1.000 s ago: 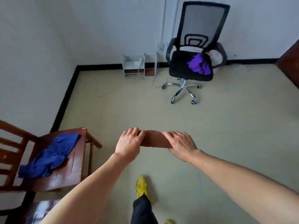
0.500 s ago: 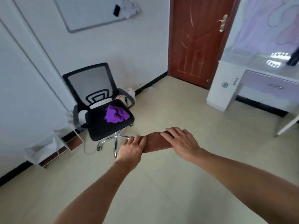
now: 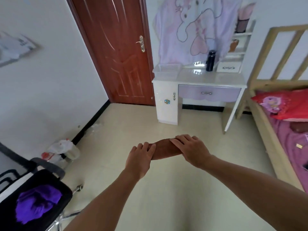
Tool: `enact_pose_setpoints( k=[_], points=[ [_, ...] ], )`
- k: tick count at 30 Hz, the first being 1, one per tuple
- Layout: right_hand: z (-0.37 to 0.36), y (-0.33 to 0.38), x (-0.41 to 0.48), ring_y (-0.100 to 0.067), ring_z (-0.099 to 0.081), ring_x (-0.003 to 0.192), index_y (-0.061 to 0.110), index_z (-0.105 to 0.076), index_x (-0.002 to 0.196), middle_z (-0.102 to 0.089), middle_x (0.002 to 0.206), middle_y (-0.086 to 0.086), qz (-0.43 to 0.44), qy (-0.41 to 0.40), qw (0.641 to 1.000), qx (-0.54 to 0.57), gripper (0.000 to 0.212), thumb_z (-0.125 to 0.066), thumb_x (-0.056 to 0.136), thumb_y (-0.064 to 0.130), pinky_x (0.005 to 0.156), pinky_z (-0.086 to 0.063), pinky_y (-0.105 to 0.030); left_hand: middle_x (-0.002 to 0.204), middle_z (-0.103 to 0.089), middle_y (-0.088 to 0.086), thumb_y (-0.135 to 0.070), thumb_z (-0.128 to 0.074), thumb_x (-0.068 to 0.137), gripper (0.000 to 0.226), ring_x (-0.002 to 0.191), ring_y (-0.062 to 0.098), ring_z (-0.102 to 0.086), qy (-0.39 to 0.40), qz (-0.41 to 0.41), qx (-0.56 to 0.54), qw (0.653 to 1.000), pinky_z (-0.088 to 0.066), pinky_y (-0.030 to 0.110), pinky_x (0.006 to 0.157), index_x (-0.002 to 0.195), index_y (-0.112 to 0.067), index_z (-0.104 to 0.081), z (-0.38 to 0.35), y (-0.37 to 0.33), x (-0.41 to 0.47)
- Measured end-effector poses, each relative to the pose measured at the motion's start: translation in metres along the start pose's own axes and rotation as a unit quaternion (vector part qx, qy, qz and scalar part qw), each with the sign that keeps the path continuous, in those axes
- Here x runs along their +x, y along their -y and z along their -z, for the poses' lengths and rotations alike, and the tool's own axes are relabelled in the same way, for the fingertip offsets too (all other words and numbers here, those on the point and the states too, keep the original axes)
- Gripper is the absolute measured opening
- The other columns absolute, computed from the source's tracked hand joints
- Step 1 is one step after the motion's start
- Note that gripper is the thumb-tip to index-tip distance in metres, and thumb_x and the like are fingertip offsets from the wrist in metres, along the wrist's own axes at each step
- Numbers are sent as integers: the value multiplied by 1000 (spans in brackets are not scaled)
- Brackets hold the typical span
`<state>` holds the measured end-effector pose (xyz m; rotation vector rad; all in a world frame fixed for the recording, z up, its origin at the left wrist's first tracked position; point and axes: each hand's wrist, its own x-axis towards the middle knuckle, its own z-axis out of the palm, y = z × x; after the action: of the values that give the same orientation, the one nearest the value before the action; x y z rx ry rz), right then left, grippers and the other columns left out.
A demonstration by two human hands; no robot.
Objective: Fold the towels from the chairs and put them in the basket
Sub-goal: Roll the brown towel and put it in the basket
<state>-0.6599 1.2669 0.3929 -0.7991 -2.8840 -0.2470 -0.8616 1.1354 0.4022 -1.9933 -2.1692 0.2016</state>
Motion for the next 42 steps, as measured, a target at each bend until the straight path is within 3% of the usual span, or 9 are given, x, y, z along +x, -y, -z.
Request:
enact_pose_setpoints(
  k=[13, 17, 21, 26, 29, 34, 42],
  points=[
    [-48, -185, 176, -25, -63, 87, 21, -55, 124, -65, 107, -1, -56, 8, 998, -12, 60, -74, 68, 15, 64, -52, -35, 86, -67, 0, -16, -84, 48, 67, 66, 22, -61, -23, -47, -26, 998, -49, 31, 55, 112, -18, -65, -21, 45, 278],
    [-73, -249, 258, -24, -64, 87, 23, -52, 125, -66, 107, -1, -76, 5, 997, -17, 61, -75, 68, 18, 66, -52, -36, 87, -68, 0, -15, -81, 52, 62, 67, 21, -61, -33, -56, -42, 997, -48, 31, 56, 111, -17, -64, -35, 74, 383],
    [-77, -303, 341, -23, -65, 86, 23, -54, 120, -68, 104, 0, -97, 0, 995, -11, 62, -78, 63, 18, 67, -52, -34, 97, -67, 3, -14, -72, 70, 55, 79, 24, -62, -33, -68, -63, 995, -49, 33, 67, 122, -16, -58, -35, 112, 479],
    [-100, -366, 415, -24, -64, 87, 23, -54, 120, -67, 105, 0, -118, 5, 993, 7, 61, -75, 64, 15, 65, -53, -36, 85, -68, 1, -16, -81, 55, 60, 67, 20, -62, -19, -86, -48, 995, -48, 30, 57, 113, -17, -63, -40, 140, 588],
    [-117, -409, 458, -23, -66, 86, 24, -54, 118, -68, 104, 0, -121, 13, 992, 18, 63, -79, 61, 17, 64, -54, -36, 95, -67, 2, -14, -70, 69, 54, 77, 22, -61, -2, -90, -75, 993, -47, 31, 64, 122, -16, -58, -48, 145, 643],
    [-161, -485, 531, -20, -67, 85, 24, -54, 119, -68, 105, 1, -87, 21, 995, 38, 61, -81, 64, 23, 66, -56, -34, 115, -59, 3, -17, -50, 88, 49, 98, 24, -56, 11, -46, -74, 996, -41, 33, 81, 136, -17, -42, -74, 154, 739],
    [-208, -618, 677, -19, -67, 84, 24, -57, 117, -68, 105, 2, -7, 16, 998, 62, 51, -75, 70, 21, 68, -54, -33, 111, -58, -2, -25, -50, 87, 37, 98, 21, -53, 20, 51, -136, 989, -39, 31, 82, 124, -23, -46, -96, 176, 898]
  ],
)
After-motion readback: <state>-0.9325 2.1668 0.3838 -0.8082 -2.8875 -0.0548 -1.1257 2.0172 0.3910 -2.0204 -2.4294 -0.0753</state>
